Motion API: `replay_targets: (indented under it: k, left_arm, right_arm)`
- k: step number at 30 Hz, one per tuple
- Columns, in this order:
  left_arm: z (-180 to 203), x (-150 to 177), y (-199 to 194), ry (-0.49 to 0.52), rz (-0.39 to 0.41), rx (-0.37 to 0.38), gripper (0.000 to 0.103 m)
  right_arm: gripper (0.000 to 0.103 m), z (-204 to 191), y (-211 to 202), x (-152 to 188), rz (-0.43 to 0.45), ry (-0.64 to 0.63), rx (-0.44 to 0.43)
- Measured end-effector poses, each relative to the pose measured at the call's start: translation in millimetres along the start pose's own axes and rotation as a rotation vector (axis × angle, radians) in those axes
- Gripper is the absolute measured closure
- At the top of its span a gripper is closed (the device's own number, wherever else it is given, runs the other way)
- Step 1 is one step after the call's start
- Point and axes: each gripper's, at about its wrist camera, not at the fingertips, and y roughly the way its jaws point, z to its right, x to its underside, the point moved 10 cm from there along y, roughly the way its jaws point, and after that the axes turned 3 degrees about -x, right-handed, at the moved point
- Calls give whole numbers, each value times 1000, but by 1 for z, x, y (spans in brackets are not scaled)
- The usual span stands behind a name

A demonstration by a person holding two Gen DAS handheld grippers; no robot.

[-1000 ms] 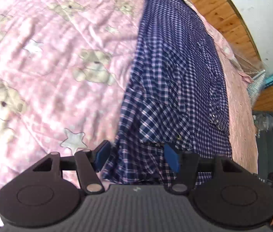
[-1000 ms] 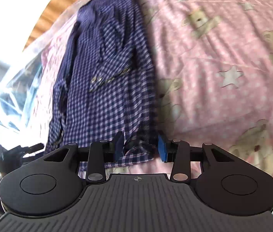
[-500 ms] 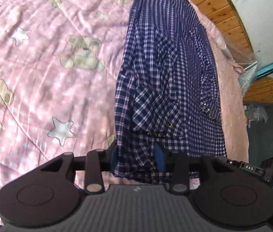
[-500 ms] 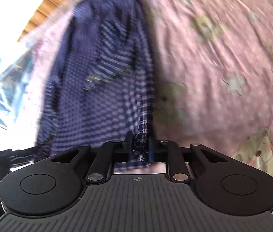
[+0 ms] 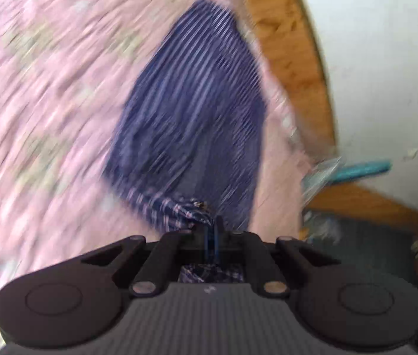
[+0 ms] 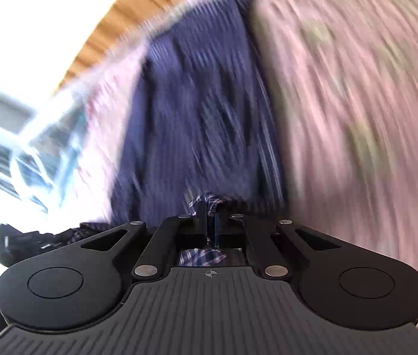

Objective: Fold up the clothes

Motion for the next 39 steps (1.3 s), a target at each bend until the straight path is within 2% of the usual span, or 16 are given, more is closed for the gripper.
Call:
replay_targets:
  k: [2,4,7,8,10,13,16,18,21,24,26,29,32,34,36,39]
  left_arm:
    - [29,-65,19,-5,77,41,100]
    - [49,-128,51,15,141,27,99]
    - [39,-200,117,27,154,-82,97]
    - [24,-214,137,28,142,-155,93]
    - [-2,-230,157,-25,140,-234,93]
    - [-16,-227,140,-17,198,-265,90]
    - [-25,-207,93,30,275,-309,73]
    - [-38,-182,69,35,254,-365,69]
    - [-65,-127,53,15,155,-481,69]
    - [-73,-84,51,-68,128,-462,67]
    - [-70,-70,55,-83,141,-432,56]
    - [-75,-71,68,-65,164,-444,52]
    - [-81,-77,83,-116,161,-413,52]
    - [-80,-78,88,-104,168,-408,52]
    - [-78,-78,90,-90,176,-407,52]
    - [-76,-77,85,-93,208,-427,52]
  right_arm:
    - [102,-4,10,-68,49,5,-37]
    - [102,2,34,-136,91,26,-57]
    - [101,24,91,-210,92,65,-24]
    - [90,36,113,-222,75,90,-4]
    - [85,61,150,-239,38,133,45]
    - [80,75,160,-238,49,139,46]
    - [60,76,130,-225,117,85,37]
    - [60,78,110,-205,123,30,66]
    - [60,79,91,-162,48,-12,99]
    - [60,80,77,-117,-3,60,113]
    - [59,80,71,-97,12,144,103]
    - [52,82,66,-78,59,254,91]
    - [48,91,67,-75,102,330,157]
    - [48,96,61,-75,123,341,232]
    - [47,96,56,-70,118,352,245]
    - [46,86,63,-61,80,399,162]
